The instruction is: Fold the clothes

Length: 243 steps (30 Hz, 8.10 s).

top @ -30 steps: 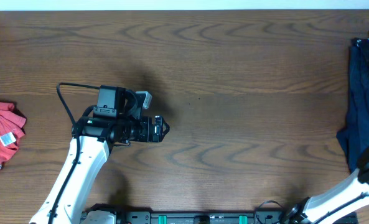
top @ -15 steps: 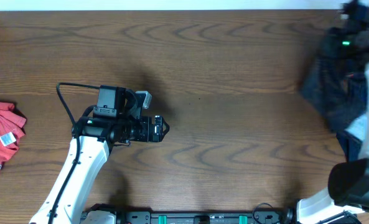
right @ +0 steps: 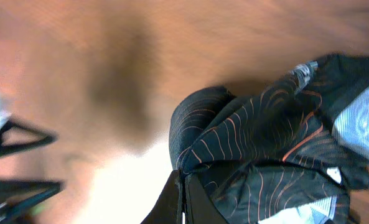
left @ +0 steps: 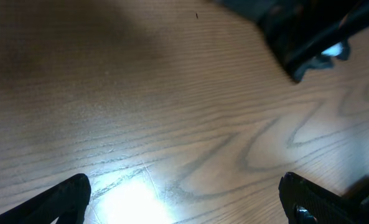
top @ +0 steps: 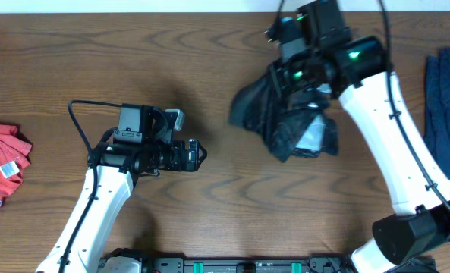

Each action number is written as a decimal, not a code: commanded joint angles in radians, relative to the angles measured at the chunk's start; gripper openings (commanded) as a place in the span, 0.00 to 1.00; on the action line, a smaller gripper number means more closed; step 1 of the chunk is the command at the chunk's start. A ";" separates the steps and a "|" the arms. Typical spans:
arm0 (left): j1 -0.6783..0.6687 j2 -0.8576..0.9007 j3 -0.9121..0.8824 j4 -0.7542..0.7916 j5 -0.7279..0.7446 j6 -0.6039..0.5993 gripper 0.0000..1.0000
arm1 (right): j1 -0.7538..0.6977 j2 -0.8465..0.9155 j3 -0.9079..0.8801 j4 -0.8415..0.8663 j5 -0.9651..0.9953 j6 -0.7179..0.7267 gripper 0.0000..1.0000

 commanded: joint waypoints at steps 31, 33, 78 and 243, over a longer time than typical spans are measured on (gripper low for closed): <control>-0.005 0.005 0.016 0.274 -0.182 -0.105 0.98 | 0.338 -0.034 -0.335 -0.284 0.467 0.383 0.01; -0.005 0.005 0.016 0.273 -0.182 -0.105 0.98 | 0.372 -0.034 -0.413 -0.247 0.472 0.437 0.01; -0.014 0.022 0.015 0.341 -0.168 -0.143 0.98 | -0.560 -0.204 -0.727 0.222 0.029 0.184 0.87; -0.589 0.344 1.378 0.515 -0.134 -0.343 0.06 | -0.534 0.085 0.149 -0.218 0.274 0.117 0.01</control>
